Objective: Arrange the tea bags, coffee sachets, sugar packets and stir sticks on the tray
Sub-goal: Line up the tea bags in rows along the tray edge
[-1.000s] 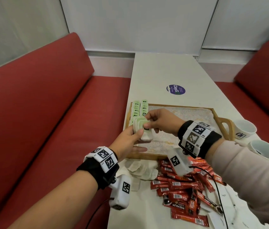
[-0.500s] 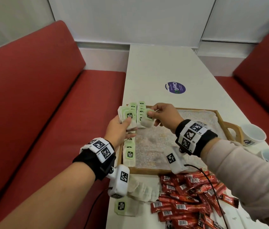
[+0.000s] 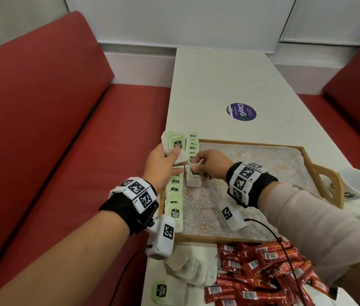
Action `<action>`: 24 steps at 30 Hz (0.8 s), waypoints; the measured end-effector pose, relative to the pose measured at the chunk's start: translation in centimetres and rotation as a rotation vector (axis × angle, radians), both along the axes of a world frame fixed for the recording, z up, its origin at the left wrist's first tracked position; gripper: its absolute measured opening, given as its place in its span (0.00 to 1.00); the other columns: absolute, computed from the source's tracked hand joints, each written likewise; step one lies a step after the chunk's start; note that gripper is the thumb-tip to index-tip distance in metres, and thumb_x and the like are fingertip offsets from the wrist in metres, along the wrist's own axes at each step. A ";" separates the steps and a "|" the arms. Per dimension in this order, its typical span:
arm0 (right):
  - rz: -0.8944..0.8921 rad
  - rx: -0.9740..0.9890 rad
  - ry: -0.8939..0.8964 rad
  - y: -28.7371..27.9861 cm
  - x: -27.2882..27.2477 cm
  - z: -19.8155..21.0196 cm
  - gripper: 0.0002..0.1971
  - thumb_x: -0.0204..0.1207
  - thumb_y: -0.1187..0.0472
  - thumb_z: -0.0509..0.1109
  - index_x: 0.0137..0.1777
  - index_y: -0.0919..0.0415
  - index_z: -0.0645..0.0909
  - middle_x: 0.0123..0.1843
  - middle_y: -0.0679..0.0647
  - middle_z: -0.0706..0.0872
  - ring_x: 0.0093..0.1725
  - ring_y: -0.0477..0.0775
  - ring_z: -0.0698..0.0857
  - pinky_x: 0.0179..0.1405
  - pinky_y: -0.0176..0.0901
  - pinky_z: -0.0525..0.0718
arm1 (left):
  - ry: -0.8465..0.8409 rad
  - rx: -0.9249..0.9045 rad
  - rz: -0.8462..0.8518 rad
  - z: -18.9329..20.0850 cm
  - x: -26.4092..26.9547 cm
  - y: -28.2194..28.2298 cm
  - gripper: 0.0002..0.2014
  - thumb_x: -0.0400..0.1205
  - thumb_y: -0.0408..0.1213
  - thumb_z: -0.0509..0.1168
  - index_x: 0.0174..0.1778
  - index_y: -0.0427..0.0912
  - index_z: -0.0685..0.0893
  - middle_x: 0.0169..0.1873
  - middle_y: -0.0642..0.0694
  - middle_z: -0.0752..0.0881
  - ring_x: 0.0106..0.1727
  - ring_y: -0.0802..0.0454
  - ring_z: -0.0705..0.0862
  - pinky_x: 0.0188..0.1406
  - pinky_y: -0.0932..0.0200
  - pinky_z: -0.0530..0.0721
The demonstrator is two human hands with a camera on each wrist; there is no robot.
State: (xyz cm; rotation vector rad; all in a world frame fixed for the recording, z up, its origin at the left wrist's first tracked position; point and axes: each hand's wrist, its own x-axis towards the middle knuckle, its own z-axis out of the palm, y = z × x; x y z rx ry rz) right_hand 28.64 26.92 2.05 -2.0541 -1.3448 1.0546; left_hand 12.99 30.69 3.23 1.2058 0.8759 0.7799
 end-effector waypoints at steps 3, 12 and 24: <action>-0.036 0.035 -0.069 1.1 0.1 -0.3 0.06 0.75 0.62 0.74 0.41 0.58 0.79 0.33 0.50 0.85 0.25 0.45 0.81 0.21 0.32 0.76 | -0.009 -0.009 -0.006 0.0 0.0 0.2 0.08 0.87 0.34 0.57 0.59 0.46 0.79 0.49 0.49 0.88 0.41 0.55 0.90 0.34 0.64 0.87; -0.104 0.040 -0.158 2.8 0.0 -1.2 0.12 0.71 0.63 0.77 0.35 0.56 0.76 0.41 0.57 0.87 0.35 0.55 0.83 0.42 0.49 0.85 | -0.030 -0.050 0.012 -0.3 -0.1 0.7 0.07 0.87 0.34 0.57 0.58 0.44 0.78 0.51 0.45 0.87 0.40 0.54 0.90 0.37 0.59 0.88; -0.115 0.018 -0.352 3.4 -0.1 -1.6 0.15 0.67 0.54 0.80 0.35 0.53 0.74 0.39 0.49 0.83 0.41 0.51 0.82 0.38 0.42 0.77 | -0.043 -0.077 0.019 -0.5 -0.2 0.9 0.07 0.86 0.34 0.60 0.56 0.45 0.81 0.50 0.45 0.89 0.40 0.53 0.90 0.32 0.62 0.88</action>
